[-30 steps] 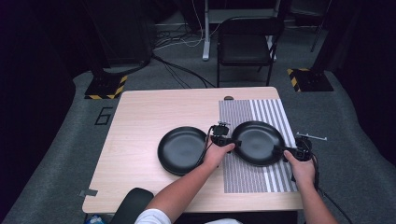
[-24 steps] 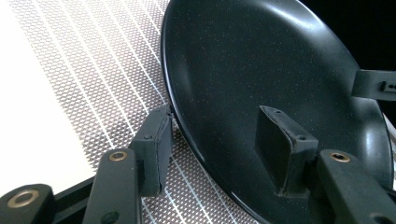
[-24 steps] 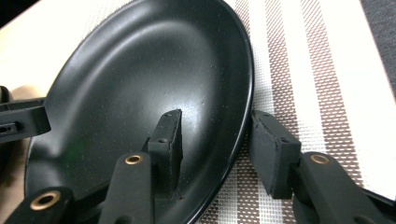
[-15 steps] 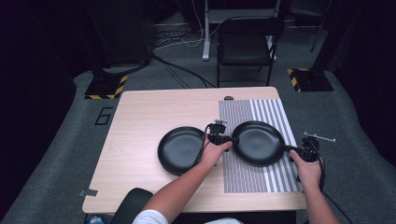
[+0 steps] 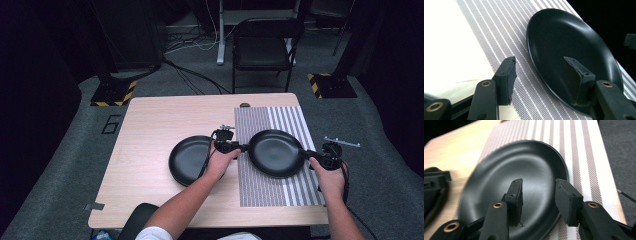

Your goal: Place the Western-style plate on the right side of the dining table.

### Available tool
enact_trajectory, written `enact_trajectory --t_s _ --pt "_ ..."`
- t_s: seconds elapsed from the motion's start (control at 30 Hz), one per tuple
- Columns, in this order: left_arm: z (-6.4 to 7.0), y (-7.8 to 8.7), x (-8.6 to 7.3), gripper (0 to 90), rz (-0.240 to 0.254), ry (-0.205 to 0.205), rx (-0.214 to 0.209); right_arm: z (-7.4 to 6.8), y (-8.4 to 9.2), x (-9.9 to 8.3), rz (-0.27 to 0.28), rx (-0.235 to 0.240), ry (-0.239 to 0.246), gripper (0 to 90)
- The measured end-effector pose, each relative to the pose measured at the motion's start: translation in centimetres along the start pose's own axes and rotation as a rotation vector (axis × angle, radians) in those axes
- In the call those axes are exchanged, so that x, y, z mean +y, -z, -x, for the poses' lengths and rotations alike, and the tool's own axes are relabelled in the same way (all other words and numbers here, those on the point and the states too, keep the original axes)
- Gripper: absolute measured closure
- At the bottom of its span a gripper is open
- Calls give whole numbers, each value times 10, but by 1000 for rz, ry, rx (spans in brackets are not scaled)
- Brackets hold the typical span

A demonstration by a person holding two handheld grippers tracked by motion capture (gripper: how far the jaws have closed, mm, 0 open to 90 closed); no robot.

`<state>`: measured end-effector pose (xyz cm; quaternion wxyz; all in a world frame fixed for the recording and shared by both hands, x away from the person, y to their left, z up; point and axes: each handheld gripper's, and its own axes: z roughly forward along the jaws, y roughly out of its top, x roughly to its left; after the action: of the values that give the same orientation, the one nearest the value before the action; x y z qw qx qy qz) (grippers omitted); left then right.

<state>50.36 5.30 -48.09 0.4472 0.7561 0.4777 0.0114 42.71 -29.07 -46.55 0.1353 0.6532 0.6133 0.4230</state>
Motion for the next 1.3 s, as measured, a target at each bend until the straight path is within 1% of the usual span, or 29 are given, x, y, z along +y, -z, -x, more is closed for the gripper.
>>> enact_trajectory --t_s 0.03,0.1,0.2,0.33,0.5,0.57,0.63,0.7,0.77,0.83,0.9,1.0,1.1,1.17,1.2,1.23,1.3 --pt "-1 3 0 455 1 -8 2 -1 1 1 3 8 4 576" --pt "-4 8 1 456 14 -6 3 -5 3 3 -10 15 17 578" --pt "-8 15 3 457 28 -5 17 -10 5 4 -24 16 56 577" --pt "-13 23 3 453 29 -10 29 -15 8 5 -27 37 67 570" --pt "-16 33 3 443 40 -23 34 -21 11 4 -24 68 83 559" --pt "-17 37 3 442 46 -27 37 -23 12 3 -23 85 80 556" --pt "-18 41 3 442 50 -36 46 -25 12 2 -18 84 95 555" --pt "-21 47 2 442 45 -46 47 -28 13 0 -24 95 92 554" --pt "-23 53 1 442 49 -57 57 -30 13 -2 -24 102 107 553" --pt "-28 61 -1 442 63 -57 63 -32 14 -4 -29 115 102 552" --pt "-32 66 -3 442 71 -50 68 -34 14 -5 -28 120 118 552" --pt "-41 76 -6 442 76 -41 76 -38 15 -8 -35 129 130 551" --pt "-51 87 -10 442 86 -22 95 -43 16 -10 -35 135 154 548" --pt "-57 95 -12 441 96 -19 109 -47 17 -12 -38 142 165 538" --pt "-59 99 -13 441 101 -26 122 -49 17 -13 -38 152 174 535" --pt "-62 102 -15 440 105 -35 137 -51 17 -15 -40 152 180 535" --pt "-67 110 -19 440 101 -53 162 -56 17 -17 -47 159 197 535"
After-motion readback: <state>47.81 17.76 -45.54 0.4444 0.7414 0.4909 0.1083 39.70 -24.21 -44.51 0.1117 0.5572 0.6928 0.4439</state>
